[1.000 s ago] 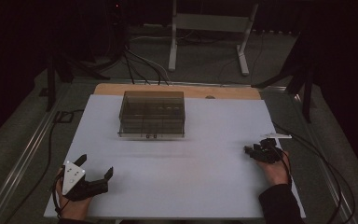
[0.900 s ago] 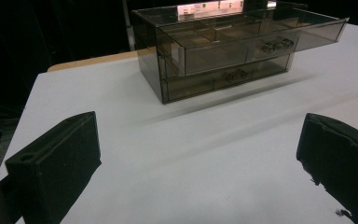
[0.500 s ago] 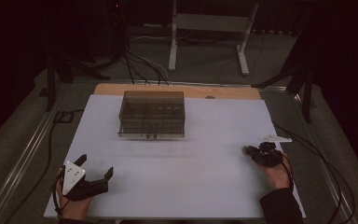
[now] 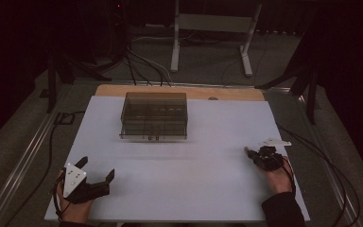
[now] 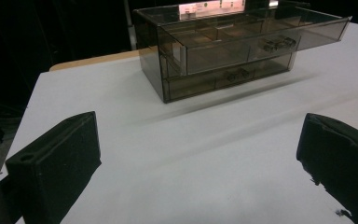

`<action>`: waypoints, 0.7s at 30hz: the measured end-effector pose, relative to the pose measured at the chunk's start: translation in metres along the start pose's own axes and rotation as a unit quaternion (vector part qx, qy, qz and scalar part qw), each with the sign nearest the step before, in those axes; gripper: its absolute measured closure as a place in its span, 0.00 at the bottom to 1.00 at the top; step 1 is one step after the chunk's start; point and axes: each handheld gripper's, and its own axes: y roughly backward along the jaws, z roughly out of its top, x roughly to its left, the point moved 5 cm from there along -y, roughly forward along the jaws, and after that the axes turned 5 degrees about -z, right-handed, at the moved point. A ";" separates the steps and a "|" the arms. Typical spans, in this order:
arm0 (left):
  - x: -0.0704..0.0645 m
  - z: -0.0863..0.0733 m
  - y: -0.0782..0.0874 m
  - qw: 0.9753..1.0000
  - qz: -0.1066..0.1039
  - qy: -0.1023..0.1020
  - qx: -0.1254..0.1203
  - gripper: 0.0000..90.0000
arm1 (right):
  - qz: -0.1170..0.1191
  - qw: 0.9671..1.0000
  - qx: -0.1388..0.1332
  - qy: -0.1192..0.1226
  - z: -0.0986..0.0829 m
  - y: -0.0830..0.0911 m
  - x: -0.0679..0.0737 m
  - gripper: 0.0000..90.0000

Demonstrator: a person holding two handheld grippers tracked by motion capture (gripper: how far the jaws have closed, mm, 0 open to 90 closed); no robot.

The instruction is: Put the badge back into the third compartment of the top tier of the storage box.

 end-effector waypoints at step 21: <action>0.000 -0.001 0.000 1.000 0.000 -0.001 0.002 0.00 | 0.010 1.000 -0.025 -0.011 0.011 0.013 0.004 0.98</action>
